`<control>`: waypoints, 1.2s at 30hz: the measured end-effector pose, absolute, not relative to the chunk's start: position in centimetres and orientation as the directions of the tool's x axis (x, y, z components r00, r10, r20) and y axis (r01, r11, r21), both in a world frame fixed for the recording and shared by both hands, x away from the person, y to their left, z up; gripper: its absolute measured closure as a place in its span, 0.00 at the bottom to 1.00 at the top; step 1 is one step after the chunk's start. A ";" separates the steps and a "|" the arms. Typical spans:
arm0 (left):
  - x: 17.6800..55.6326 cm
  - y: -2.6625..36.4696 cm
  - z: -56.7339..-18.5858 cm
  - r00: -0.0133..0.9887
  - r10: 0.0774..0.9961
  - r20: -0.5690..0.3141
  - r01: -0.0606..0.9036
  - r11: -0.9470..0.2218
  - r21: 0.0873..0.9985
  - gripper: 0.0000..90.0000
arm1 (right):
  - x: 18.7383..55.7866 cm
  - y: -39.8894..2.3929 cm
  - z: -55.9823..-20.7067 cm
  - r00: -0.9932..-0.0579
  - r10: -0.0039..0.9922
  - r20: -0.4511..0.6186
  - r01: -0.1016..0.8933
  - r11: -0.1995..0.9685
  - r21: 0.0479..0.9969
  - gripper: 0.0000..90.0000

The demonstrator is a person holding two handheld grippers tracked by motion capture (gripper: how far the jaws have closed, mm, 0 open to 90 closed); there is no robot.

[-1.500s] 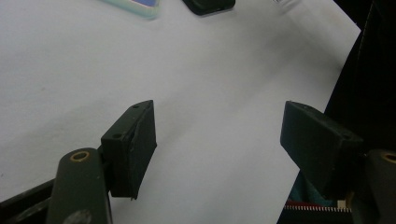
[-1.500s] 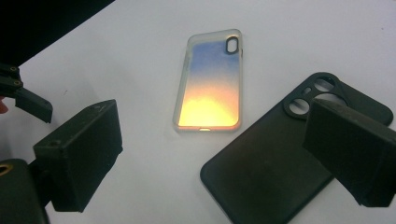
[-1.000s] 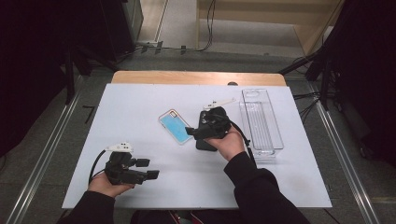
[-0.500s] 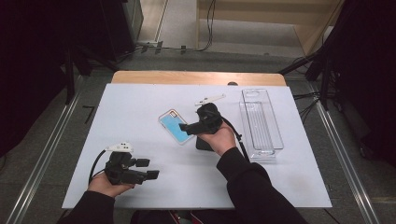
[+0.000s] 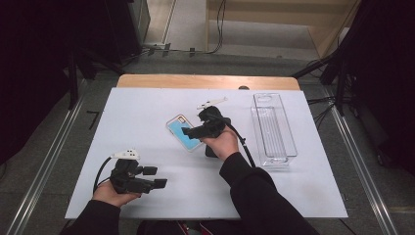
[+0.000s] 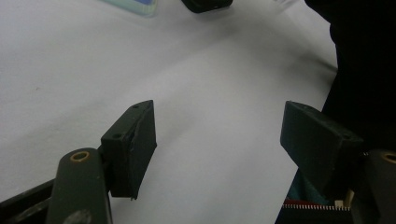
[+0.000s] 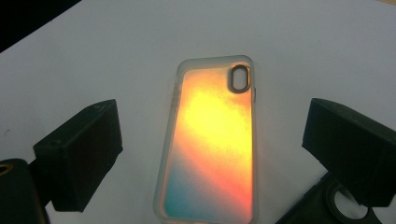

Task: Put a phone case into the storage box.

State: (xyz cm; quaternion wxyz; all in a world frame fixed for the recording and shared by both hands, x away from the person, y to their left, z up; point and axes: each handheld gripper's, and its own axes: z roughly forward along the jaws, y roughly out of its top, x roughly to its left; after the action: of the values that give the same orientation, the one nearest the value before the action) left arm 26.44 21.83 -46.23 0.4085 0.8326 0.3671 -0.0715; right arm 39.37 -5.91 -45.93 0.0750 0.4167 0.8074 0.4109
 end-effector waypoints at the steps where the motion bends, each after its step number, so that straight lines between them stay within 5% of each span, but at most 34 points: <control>1: 26.4 21.8 -46.2 0.720 0.553 -0.419 0.670 -0.397 0.628 0.30 | 39.5 -5.4 -46.1 -0.643 0.736 0.211 0.607 0.323 0.726 0.04; 36: 26.5 22.0 -46.3 0.716 0.552 -0.428 0.676 -0.393 0.624 0.30 | 40.8 -2.5 -48.4 -0.621 0.760 0.193 0.628 0.335 0.702 0.04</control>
State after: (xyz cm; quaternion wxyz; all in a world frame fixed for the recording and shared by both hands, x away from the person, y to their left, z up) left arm 26.55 22.04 -46.28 0.4088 0.8311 0.3692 -0.0758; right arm 40.84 -2.51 -48.40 0.0850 0.4270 0.8127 0.3873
